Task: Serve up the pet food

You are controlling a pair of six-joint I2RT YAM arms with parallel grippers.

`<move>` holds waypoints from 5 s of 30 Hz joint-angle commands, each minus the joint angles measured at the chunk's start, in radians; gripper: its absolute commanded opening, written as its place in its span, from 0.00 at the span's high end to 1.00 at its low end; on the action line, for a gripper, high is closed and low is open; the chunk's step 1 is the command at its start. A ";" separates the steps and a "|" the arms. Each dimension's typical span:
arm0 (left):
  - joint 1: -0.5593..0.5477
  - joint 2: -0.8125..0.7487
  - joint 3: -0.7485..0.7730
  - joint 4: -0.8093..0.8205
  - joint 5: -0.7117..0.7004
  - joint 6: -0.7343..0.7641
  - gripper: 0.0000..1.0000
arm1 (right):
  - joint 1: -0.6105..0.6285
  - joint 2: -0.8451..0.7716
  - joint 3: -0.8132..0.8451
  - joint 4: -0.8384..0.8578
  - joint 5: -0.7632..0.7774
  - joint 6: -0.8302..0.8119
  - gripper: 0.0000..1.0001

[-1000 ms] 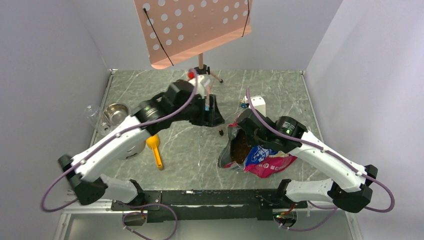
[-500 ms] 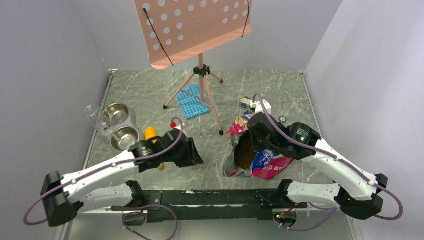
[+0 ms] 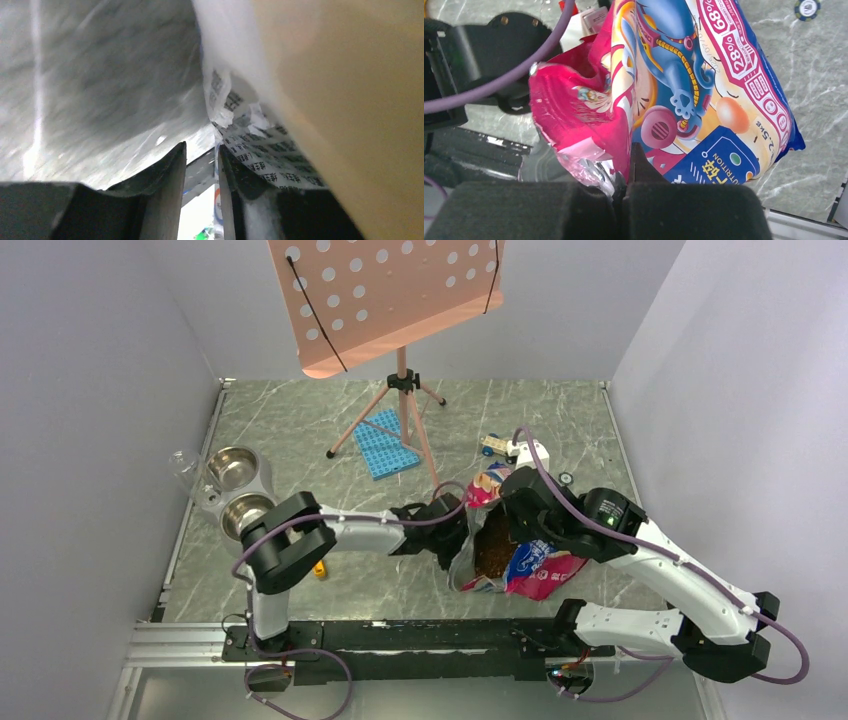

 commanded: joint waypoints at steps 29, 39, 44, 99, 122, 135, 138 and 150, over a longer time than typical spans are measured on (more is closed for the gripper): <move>0.279 -0.684 -0.107 -1.055 -0.752 0.316 0.41 | -0.337 -0.019 -0.139 0.266 -0.208 -0.195 1.00; 0.515 -0.710 -0.283 -0.800 -0.635 0.399 0.56 | -0.336 -0.027 -0.131 0.258 -0.180 -0.213 1.00; 0.566 -0.694 -0.341 -0.714 -0.578 0.437 0.60 | -0.337 -0.024 -0.132 0.263 -0.186 -0.208 1.00; 0.646 -0.516 -0.594 0.088 0.281 0.726 0.17 | -0.337 -0.034 -0.125 0.279 -0.233 -0.212 1.00; 0.265 -0.363 -0.218 -0.330 -0.303 0.579 0.56 | -0.337 -0.023 -0.127 0.287 -0.269 -0.227 1.00; 0.198 -0.212 0.014 -0.589 -0.422 0.627 0.70 | -0.337 -0.042 -0.138 0.278 -0.258 -0.223 1.00; 0.196 -0.237 0.007 -0.558 -0.402 0.637 0.62 | -0.337 -0.048 -0.140 0.276 -0.258 -0.220 1.00; 0.196 -0.324 -0.083 -0.457 -0.377 0.603 0.43 | -0.337 -0.048 -0.142 0.278 -0.272 -0.217 1.00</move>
